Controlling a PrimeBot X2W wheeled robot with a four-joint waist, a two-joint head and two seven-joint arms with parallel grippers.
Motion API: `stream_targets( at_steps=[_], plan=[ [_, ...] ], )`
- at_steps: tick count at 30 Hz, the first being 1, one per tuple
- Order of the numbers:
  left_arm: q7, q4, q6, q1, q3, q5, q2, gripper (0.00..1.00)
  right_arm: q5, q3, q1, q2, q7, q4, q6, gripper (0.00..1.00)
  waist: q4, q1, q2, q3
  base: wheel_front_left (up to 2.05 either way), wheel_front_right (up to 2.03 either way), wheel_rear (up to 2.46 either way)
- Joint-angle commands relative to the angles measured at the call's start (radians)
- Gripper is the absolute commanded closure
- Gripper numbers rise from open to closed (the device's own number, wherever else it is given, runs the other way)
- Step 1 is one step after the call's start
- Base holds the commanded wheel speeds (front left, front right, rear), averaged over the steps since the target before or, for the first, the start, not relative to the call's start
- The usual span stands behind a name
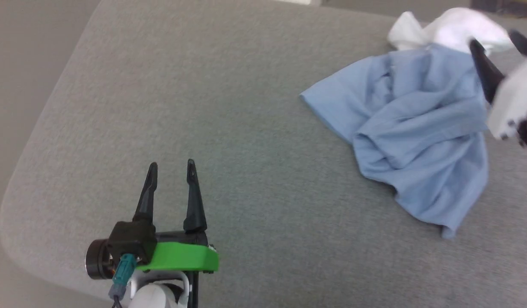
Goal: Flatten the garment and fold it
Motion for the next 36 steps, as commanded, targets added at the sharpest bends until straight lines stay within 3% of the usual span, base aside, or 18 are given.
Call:
stream_targets(
  at_steps=[1, 6, 10, 20, 21, 23, 29, 34, 36],
  plan=[
    [-0.005, -0.009, -0.001, 0.012, 0.005, 0.007, 0.007, 0.00, 0.006, -0.035, 0.059, 0.006, 0.007, -0.040, -0.001, 0.00, -0.064, -0.0002, 0.0000, -0.063, 0.00, 0.00, 0.00],
    [-0.005, -0.022, 0.002, 0.035, 0.010, 0.012, 0.018, 0.00, 0.002, -0.139, 0.269, 0.057, 0.076, -0.160, -0.001, 0.00, -0.091, -0.0002, 0.0000, -0.081, 0.00, 0.00, 0.00],
    [-0.004, -0.031, 0.002, 0.042, 0.009, 0.012, 0.025, 0.00, 0.011, -0.151, 0.390, 0.076, 0.143, -0.186, -0.001, 0.00, -0.098, -0.0002, 0.0000, -0.070, 0.00, 0.00, 0.00],
    [0.001, -0.045, 0.008, 0.007, -0.006, 0.018, 0.024, 0.00, -0.018, -0.051, 0.337, 0.062, 0.105, -0.006, -0.001, 0.00, -0.062, -0.0002, 0.0000, 0.010, 0.00, 0.00, 0.00],
    [0.000, -0.044, 0.008, 0.005, -0.006, 0.017, 0.024, 0.00, -0.022, -0.039, 0.327, 0.061, 0.104, 0.018, -0.001, 0.10, -0.061, -0.0002, 0.0000, 0.013, 0.00, 0.00, 0.00],
    [0.000, -0.040, 0.010, 0.002, -0.007, 0.016, 0.023, 0.00, -0.030, -0.020, 0.305, 0.062, 0.100, 0.076, -0.001, 1.00, -0.059, -0.0002, 0.0000, 0.017, 0.00, 0.00, 0.00],
    [-0.002, -0.032, 0.020, 0.004, 0.004, 0.010, 0.022, 0.00, -0.019, -0.018, 0.259, 0.066, 0.051, 0.102, -0.001, 1.00, -0.088, -0.0002, 0.0000, -0.005, 0.00, 0.00, 0.00],
    [-0.003, -0.031, 0.023, 0.018, 0.019, 0.004, 0.027, 0.00, 0.064, -0.064, 0.252, 0.076, 0.019, -0.053, -0.001, 1.00, -0.136, -0.0002, 0.0000, -0.066, 0.00, 0.00, 0.00],
    [-0.003, -0.035, 0.024, 0.027, 0.025, 0.001, 0.030, 0.00, 0.110, -0.103, 0.275, 0.095, 0.038, -0.169, -0.001, 1.00, -0.158, -0.0002, 0.0000, -0.088, 0.00, 0.00, 0.00]
  ],
)
